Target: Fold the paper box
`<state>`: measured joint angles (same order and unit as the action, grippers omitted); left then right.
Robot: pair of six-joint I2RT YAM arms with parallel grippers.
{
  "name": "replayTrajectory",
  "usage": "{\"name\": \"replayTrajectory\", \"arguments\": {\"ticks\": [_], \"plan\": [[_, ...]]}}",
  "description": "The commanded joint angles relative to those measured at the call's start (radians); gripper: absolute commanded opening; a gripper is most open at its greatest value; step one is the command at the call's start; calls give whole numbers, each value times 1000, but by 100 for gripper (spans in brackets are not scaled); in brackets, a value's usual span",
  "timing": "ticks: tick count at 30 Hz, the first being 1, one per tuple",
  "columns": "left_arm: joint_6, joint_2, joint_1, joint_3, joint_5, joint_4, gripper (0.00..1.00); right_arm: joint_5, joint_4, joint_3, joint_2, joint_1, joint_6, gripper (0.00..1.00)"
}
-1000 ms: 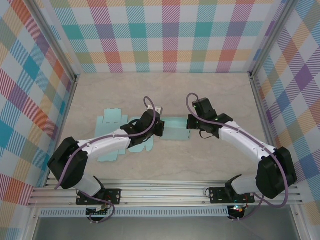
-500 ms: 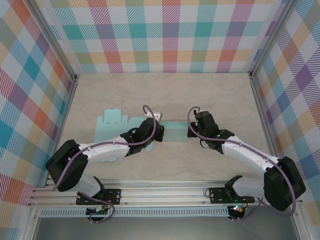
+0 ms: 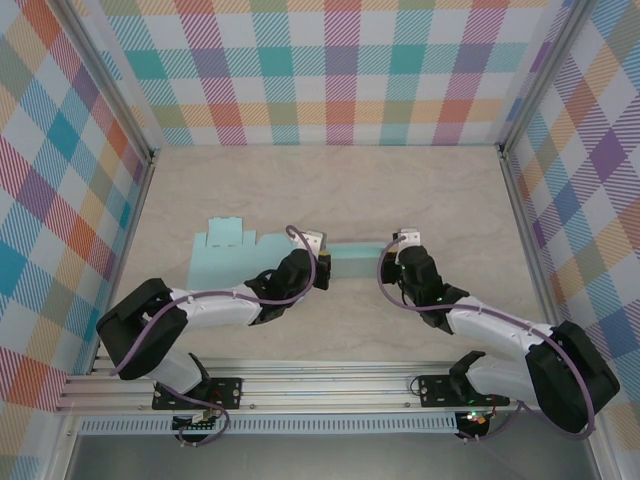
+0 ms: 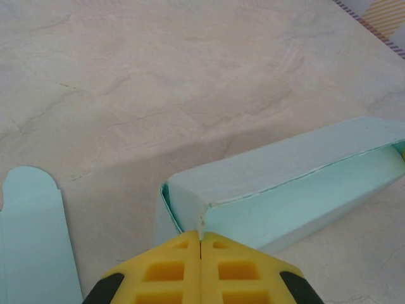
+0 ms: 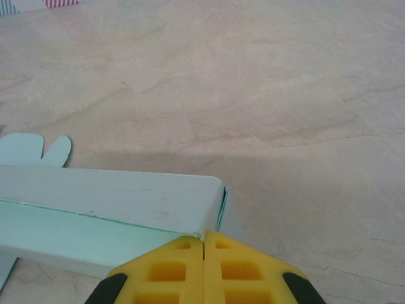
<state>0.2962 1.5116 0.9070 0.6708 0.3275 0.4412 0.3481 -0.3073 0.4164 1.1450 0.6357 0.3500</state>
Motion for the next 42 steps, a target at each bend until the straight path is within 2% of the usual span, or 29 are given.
{"name": "replayTrajectory", "arguments": {"ticks": [1,3,7,12,14,16,22,28,33,37,42], "plan": [[16,-15,27,-23,-48,2,24,-29,9,-27,19,22,-29,0],[30,-39,27,-24,-49,-8,40,-27,11,-21,34,25,-36,0],[56,-108,27,-21,-30,-46,63,-17,29,-1,53,33,-59,0],[141,-189,26,19,71,-190,85,-3,55,10,47,38,-79,0],[209,-206,16,60,123,-304,93,0,65,10,38,39,-83,0],[271,-209,-8,96,119,-387,98,2,76,10,32,39,-84,0],[372,-148,-128,178,-133,-447,96,1,100,7,17,42,-77,0],[362,-28,-135,242,-221,-439,93,5,107,9,19,42,-68,0],[381,27,-135,224,-244,-390,82,-6,116,20,29,44,-59,1],[397,33,-137,177,-240,-350,76,-17,127,28,32,45,-46,12],[409,49,-135,108,-212,-274,68,-40,171,50,19,49,-3,41]]}}
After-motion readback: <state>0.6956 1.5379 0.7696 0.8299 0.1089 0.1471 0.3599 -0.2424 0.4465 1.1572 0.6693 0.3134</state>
